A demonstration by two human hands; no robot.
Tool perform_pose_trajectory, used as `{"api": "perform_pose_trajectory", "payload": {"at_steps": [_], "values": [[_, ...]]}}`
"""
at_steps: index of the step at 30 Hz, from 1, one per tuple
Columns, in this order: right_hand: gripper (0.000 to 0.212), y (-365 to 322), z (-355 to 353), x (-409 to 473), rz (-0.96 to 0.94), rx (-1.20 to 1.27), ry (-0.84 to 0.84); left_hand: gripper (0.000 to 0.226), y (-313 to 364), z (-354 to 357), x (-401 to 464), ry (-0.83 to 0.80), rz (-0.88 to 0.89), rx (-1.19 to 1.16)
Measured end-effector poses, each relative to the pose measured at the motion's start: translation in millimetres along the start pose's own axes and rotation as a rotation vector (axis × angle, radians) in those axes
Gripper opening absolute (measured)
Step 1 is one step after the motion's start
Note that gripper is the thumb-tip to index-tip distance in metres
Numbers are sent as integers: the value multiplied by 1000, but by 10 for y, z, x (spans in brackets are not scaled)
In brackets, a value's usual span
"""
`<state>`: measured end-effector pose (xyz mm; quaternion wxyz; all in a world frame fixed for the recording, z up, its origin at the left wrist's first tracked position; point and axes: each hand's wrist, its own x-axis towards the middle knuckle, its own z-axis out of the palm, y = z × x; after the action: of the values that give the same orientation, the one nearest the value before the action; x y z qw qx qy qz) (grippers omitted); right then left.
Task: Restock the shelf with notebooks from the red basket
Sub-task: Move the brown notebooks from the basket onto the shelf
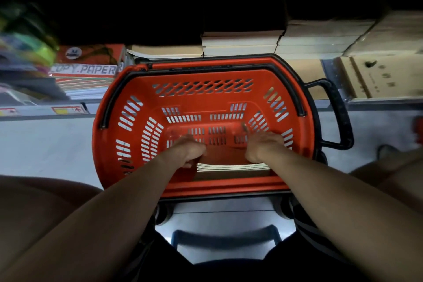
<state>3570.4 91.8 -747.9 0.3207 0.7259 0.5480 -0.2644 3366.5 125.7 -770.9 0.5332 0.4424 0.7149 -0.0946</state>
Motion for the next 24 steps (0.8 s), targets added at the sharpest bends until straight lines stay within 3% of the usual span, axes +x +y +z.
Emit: {"api": "perform_pose_trajectory", "payload": {"at_steps": [2, 6, 11, 17, 24], "values": [[92, -45, 41, 39, 19, -23, -22, 40, 15, 5, 10, -27, -30, -28], [78, -74, 68, 114, 52, -86, -27, 34, 36, 24, 45, 5, -44, -7], [77, -37, 57, 137, 62, -46, -21, 26, 61, -22, 93, 24, -96, -110], [100, -31, 104, 128, 42, -26, -57, 29, 68, 35, 41, -61, -125, -42], [89, -57, 125, 111, 73, -69, -72, 25, 72, 64, 34, -87, -141, -28]]}}
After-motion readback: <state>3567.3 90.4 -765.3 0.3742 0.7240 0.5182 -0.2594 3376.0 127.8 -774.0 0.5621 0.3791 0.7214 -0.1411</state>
